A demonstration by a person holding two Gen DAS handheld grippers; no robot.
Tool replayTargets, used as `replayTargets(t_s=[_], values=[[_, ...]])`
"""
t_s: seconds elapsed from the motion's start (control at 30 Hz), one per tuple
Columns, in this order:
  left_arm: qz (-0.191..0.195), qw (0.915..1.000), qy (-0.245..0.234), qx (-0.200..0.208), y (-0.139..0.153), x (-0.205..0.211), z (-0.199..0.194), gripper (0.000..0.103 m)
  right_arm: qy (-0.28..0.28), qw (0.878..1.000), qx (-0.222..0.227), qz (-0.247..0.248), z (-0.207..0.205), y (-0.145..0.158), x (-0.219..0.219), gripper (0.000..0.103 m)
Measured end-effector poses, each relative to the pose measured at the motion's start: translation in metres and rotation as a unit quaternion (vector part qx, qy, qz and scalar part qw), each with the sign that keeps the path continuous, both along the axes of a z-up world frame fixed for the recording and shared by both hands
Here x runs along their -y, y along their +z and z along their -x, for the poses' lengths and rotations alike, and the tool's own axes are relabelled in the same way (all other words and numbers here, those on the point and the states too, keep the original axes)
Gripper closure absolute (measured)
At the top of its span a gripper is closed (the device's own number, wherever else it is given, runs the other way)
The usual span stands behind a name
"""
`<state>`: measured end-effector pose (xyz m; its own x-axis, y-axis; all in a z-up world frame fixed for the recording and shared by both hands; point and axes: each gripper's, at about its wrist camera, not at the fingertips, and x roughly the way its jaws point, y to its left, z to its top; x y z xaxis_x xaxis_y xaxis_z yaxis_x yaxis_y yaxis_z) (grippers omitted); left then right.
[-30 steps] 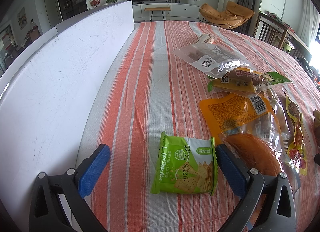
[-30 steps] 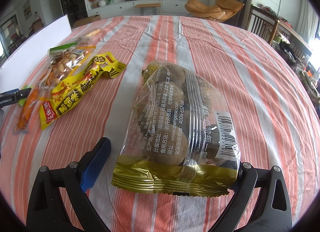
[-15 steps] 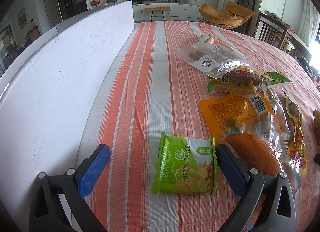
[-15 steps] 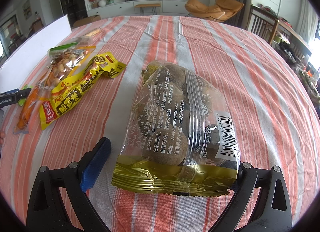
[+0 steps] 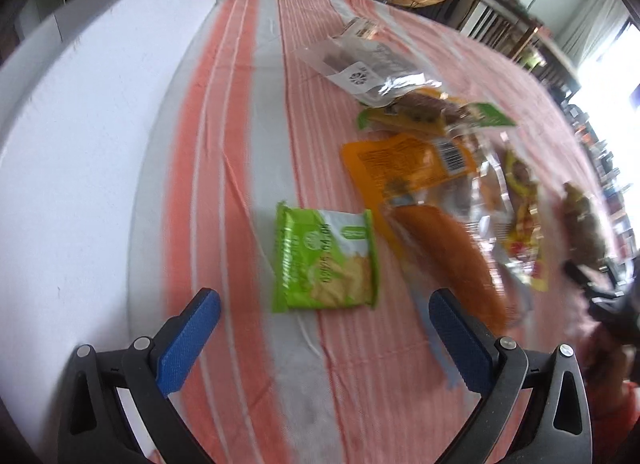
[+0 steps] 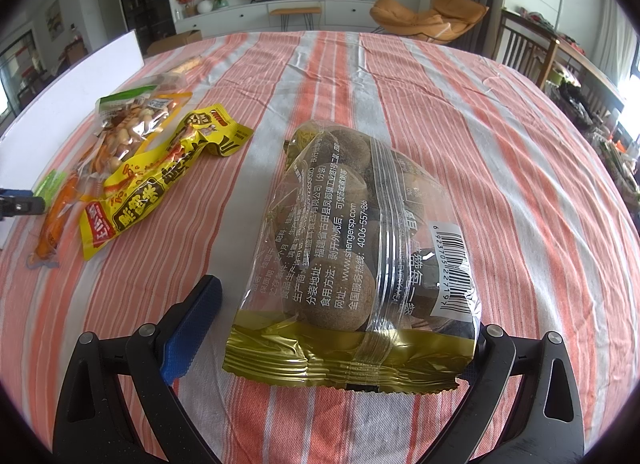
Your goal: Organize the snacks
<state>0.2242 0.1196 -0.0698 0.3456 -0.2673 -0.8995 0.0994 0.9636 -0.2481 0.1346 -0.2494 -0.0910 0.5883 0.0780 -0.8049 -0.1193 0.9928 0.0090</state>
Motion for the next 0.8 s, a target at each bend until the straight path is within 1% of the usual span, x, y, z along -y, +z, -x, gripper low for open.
replayTargets(t_s=[0.03,0.07,0.1,0.17,0.2,0.23,0.27,0.3,0.37,0.47,0.5,0.57,0.6,0.63,0.67,0.7,0.73,0.77,0.8], values=[[0.001,1.0000,0.002,-0.003,0.000,-0.001,0.000,0.000,0.000,1.000,0.000,0.000,0.000,0.000,0.001,0.003],[-0.011,0.9999,0.001,-0.003,-0.001,0.001,-0.001,0.000,0.000,1.000,0.000,0.000,0.000,0.000,0.001,0.003],[-0.029,0.9996,-0.001,0.001,-0.002,0.004,-0.002,0.001,0.000,1.000,0.000,0.000,0.000,0.000,0.000,0.003],[-0.061,0.9980,0.004,0.015,-0.004,0.010,-0.004,0.006,0.000,1.000,0.000,0.000,0.000,0.000,0.001,0.003],[-0.076,0.9967,0.011,0.025,-0.004,0.014,-0.005,0.013,0.000,1.000,0.000,0.000,0.000,0.000,0.000,0.003],[-0.091,0.9951,0.012,0.037,-0.003,0.018,-0.006,0.026,0.000,1.000,0.000,0.001,0.000,0.000,0.001,0.003],[-0.105,0.9933,0.009,0.047,-0.002,0.023,-0.006,0.034,0.000,1.000,0.000,0.000,0.000,0.000,0.001,0.003],[-0.118,0.9911,0.000,0.061,-0.002,0.029,-0.006,0.050,0.000,1.000,0.000,0.000,0.000,0.000,0.001,0.003],[-0.120,0.9900,-0.007,0.074,-0.001,0.035,-0.003,0.053,0.000,1.000,0.000,0.001,0.000,0.000,0.001,0.003],[-0.086,0.9933,0.001,0.076,0.002,0.025,0.005,0.054,0.001,1.000,0.003,-0.013,0.001,0.001,0.004,0.003],[-0.072,0.9943,0.008,0.079,0.005,0.019,0.010,0.054,0.009,0.999,0.005,-0.044,0.003,0.004,0.011,0.003],[-0.042,0.9950,0.019,0.089,0.011,0.008,0.023,0.054,0.023,0.991,-0.012,-0.133,0.002,0.010,0.035,0.004],[-0.032,0.9946,0.024,0.095,0.015,0.004,0.029,0.054,0.018,0.981,-0.034,-0.190,-0.004,0.012,0.052,0.004],[-0.025,0.9943,0.026,0.101,0.018,0.000,0.031,0.054,0.002,0.971,-0.054,-0.231,-0.011,0.014,0.066,0.004],[-0.018,0.9940,0.027,0.104,0.021,-0.002,0.035,0.054,-0.018,0.964,-0.073,-0.254,-0.018,0.017,0.077,0.004],[-0.010,0.9937,0.028,0.108,0.023,-0.002,0.039,0.054,-0.033,0.962,-0.098,-0.254,-0.029,0.020,0.084,0.004],[-0.003,0.9933,0.027,0.113,0.027,-0.002,0.041,0.054,-0.034,0.963,-0.126,-0.234,-0.040,0.022,0.082,0.004],[0.003,0.9927,0.024,0.118,0.032,0.001,0.045,0.054,-0.027,0.966,-0.139,-0.215,-0.046,0.024,0.075,0.004],[0.007,0.9922,0.021,0.123,0.035,0.003,0.045,0.054,-0.008,0.973,-0.148,-0.179,-0.053,0.028,0.060,0.004]])
